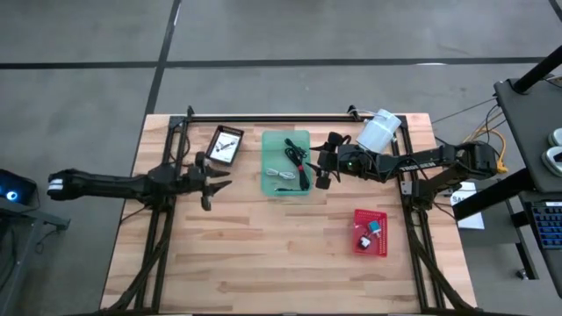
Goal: Pick and place items into bin
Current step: Return to Home Position
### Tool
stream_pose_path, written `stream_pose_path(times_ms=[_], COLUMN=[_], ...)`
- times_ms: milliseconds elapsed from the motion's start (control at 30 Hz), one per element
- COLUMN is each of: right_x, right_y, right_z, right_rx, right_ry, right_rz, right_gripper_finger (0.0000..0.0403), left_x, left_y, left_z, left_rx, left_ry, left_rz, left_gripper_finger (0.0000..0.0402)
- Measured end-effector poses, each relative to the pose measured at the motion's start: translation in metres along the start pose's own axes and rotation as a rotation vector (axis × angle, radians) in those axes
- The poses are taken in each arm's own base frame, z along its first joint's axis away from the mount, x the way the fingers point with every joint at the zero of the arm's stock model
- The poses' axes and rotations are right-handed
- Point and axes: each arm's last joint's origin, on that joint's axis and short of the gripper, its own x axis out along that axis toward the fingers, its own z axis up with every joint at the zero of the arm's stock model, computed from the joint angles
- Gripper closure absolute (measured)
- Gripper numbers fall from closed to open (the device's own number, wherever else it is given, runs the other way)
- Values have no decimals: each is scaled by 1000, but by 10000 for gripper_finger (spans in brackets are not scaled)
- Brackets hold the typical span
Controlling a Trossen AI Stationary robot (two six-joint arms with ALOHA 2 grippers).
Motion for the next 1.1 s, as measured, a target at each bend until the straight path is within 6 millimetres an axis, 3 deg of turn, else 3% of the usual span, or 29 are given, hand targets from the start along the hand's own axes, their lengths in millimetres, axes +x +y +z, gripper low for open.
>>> stream_pose_path(times_ms=[100, 200, 467, 900, 1100], right_x=[0, 0, 0, 0, 0], right_y=[0, 0, 1, 1, 2], right_z=[0, 0, -2, -3, -8], right_rx=[6, 6, 45, 54, 186], right_ry=[0, 1, 21, 21, 36], right_rz=[0, 0, 6, 25, 33], right_gripper_finger=[177, 177, 177, 177, 177], left_x=[-2, -3, -8, -20, -27], left_y=[0, -1, -2, -1, -2], left_z=[-10, -8, -2, -1, 0], left_rx=[49, 55, 53, 56, 73], left_ry=[34, 10, 5, -25, -55], left_rz=[-5, -28, -112, -136, -184], left_gripper_finger=[296, 311, 396, 400, 400])
